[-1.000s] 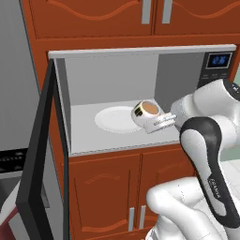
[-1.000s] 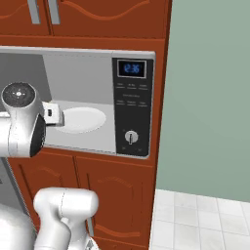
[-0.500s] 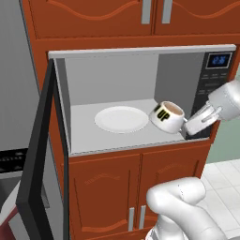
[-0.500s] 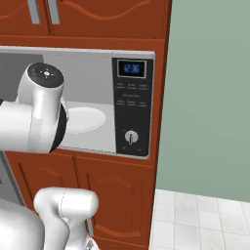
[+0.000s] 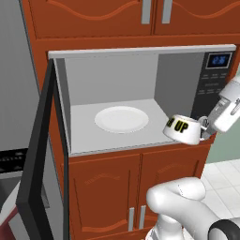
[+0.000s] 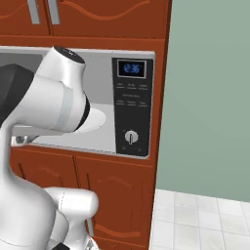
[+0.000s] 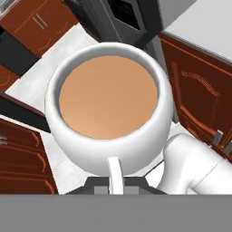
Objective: Pick the cup of tea, navigate to the dining table, and place it on the saucer.
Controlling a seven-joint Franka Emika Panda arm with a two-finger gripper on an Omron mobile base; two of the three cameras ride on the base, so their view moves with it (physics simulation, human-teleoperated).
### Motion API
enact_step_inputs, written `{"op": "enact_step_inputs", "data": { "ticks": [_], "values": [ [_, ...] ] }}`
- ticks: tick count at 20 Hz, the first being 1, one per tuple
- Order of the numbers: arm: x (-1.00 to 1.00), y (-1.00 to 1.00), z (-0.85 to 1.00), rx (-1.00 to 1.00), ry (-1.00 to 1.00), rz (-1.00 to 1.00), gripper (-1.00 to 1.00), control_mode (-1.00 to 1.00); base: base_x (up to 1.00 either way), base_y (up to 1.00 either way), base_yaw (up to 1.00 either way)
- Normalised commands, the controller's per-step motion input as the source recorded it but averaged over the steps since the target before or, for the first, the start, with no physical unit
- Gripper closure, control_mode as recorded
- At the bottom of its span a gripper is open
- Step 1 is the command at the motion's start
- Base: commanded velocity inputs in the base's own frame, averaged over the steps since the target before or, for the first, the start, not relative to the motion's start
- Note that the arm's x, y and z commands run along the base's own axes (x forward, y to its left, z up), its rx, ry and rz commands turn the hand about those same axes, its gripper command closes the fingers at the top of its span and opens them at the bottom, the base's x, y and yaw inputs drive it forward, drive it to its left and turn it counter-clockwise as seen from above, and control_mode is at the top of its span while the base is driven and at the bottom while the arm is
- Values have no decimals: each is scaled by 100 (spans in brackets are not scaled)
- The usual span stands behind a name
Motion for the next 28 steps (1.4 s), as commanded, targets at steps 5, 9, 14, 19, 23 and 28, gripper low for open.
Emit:
{"op": "enact_step_inputs", "data": {
  "ticks": [5,9,14,19,23,28],
  "values": [
    [-9,-2,0,-8,1,11,100,-100,0,0,0],
    [-10,0,0,-12,-3,5,100,-100,0,0,0],
    [-27,-10,0,-7,-6,0,100,-100,0,0,0],
    [-11,-4,0,0,-1,0,100,-100,0,0,0],
    [0,0,0,0,0,0,100,-100,0,0,0],
    [0,0,0,0,0,0,100,-100,0,0,0]
  ]
}}
